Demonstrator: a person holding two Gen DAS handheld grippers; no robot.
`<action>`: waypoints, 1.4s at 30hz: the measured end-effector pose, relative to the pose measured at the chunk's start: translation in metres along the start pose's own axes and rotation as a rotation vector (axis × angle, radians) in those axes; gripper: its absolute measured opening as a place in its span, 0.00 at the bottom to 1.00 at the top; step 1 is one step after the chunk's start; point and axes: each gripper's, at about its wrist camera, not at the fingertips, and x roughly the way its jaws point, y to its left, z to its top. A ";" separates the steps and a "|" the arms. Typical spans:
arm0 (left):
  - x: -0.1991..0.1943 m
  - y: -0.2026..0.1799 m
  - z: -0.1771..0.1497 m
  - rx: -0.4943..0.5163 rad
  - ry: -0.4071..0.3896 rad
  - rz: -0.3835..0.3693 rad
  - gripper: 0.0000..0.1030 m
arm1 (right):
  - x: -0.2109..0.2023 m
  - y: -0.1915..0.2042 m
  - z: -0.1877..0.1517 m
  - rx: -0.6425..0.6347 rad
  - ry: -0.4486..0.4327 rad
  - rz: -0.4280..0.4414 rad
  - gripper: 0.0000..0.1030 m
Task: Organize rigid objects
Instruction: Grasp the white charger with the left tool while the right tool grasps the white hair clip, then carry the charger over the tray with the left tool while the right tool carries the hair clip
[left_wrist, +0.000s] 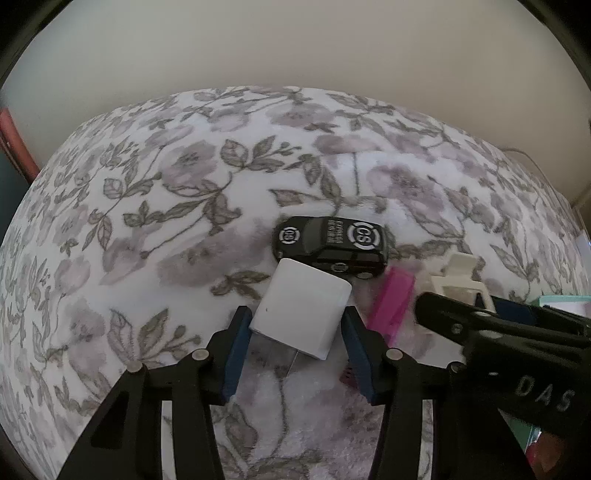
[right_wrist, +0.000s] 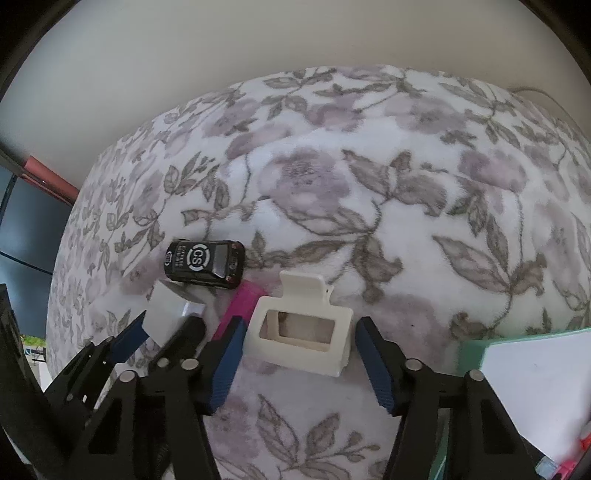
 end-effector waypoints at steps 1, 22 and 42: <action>0.000 0.002 0.000 -0.008 0.001 -0.001 0.50 | -0.001 -0.001 0.000 0.003 -0.001 -0.003 0.58; -0.015 0.013 -0.012 -0.144 0.082 0.023 0.49 | -0.038 -0.002 -0.027 -0.042 -0.014 -0.016 0.57; -0.147 -0.049 -0.035 -0.168 -0.016 -0.050 0.49 | -0.166 -0.053 -0.114 0.087 -0.175 0.023 0.55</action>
